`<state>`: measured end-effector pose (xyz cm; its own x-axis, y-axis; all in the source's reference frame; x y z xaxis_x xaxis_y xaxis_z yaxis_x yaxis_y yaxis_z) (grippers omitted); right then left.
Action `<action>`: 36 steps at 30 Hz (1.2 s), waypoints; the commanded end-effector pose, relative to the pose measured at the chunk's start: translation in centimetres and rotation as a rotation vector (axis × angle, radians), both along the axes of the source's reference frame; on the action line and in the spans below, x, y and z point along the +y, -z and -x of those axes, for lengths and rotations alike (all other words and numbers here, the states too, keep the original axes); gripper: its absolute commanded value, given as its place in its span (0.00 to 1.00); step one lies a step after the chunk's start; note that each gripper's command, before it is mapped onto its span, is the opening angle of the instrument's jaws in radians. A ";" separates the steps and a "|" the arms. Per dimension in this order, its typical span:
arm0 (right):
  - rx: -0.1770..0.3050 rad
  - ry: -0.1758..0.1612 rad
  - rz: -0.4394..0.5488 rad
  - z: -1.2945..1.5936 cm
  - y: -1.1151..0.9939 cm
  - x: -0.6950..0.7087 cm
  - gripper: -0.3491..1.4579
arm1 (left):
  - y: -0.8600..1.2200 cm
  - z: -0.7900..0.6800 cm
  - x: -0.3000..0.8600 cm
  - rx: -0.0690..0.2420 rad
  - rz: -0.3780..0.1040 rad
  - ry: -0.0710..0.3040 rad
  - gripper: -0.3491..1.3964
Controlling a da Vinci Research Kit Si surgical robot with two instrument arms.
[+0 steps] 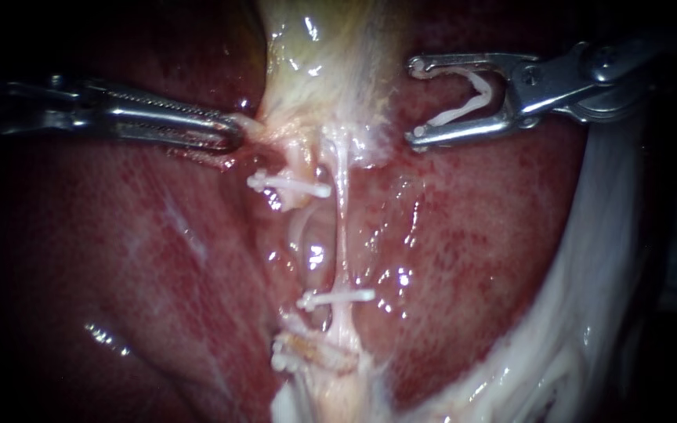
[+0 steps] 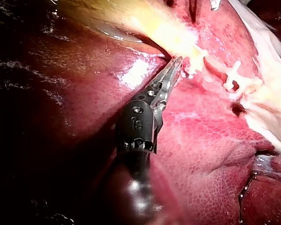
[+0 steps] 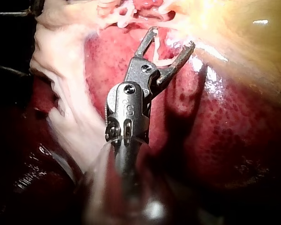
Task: Clipping second clip right tube
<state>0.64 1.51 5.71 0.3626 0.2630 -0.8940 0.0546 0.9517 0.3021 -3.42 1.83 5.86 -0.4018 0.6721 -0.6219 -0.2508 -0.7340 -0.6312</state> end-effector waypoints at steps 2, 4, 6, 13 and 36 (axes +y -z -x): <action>0.002 0.002 -0.002 0.00 0.00 0.00 0.47 | 0.07 -0.05 0.05 -0.003 -0.004 -0.002 0.00; 0.002 0.002 -0.002 0.00 0.00 0.00 0.47 | 0.16 -0.14 0.12 -0.002 -0.006 0.001 0.00; 0.004 0.005 -0.003 0.00 0.00 0.00 0.47 | 0.25 -0.24 0.20 0.004 -0.006 0.010 0.00; 0.010 0.011 -0.005 0.00 0.00 0.00 0.47 | 0.64 -0.66 0.51 0.000 0.019 0.066 0.00; -0.078 0.089 -0.458 -0.72 -0.33 -1.09 0.46 | 0.75 -0.71 0.54 0.001 0.028 0.074 0.00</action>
